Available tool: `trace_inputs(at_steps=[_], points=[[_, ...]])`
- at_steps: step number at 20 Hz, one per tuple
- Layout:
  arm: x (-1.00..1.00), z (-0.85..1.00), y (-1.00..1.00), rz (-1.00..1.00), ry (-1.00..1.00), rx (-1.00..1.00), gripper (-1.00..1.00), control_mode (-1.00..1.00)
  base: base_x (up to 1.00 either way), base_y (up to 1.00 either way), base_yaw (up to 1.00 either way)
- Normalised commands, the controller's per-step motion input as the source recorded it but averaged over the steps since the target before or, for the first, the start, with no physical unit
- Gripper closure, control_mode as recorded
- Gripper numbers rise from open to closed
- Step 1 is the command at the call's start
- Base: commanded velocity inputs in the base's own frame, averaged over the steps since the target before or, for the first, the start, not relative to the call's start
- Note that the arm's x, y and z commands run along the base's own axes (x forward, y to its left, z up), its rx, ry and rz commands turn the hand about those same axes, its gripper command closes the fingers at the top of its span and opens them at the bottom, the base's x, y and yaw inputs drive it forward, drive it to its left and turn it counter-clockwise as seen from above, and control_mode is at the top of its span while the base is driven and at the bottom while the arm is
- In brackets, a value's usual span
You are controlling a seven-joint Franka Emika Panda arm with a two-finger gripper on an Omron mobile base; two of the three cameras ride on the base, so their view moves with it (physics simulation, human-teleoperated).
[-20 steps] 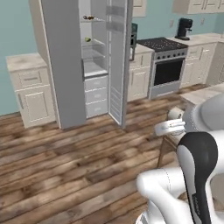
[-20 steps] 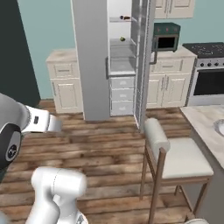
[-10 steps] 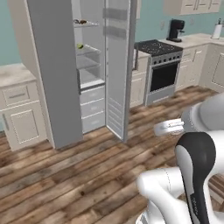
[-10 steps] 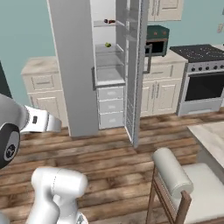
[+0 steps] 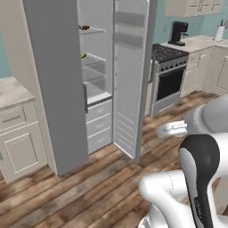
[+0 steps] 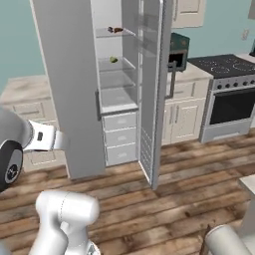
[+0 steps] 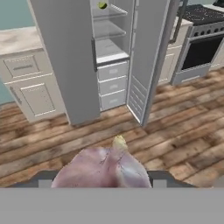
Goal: Transport the fish and garlic to the fridge. Place the fish on the rack containing meat and place the garlic on the rack containing the vegetable, ensuring meats and vegetables are on different racks.
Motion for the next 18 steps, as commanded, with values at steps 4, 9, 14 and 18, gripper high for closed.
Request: trace_inputs(at_steps=[4, 9, 14, 18], points=[[0.0, 0.0, 0.0, 0.0, 0.0, 0.0, 1.0, 1.0, 1.0, 0.33, -0.18], [0.0, 0.0, 0.0, 0.0, 0.0, 0.0, 1.0, 1.0, 1.0, 0.06, -0.13], [0.0, 0.0, 0.0, 0.0, 0.0, 0.0, 1.0, 1.0, 1.0, 0.0, -0.07], [0.0, 0.0, 0.0, 0.0, 0.0, 0.0, 1.0, 1.0, 1.0, 0.0, -0.06]])
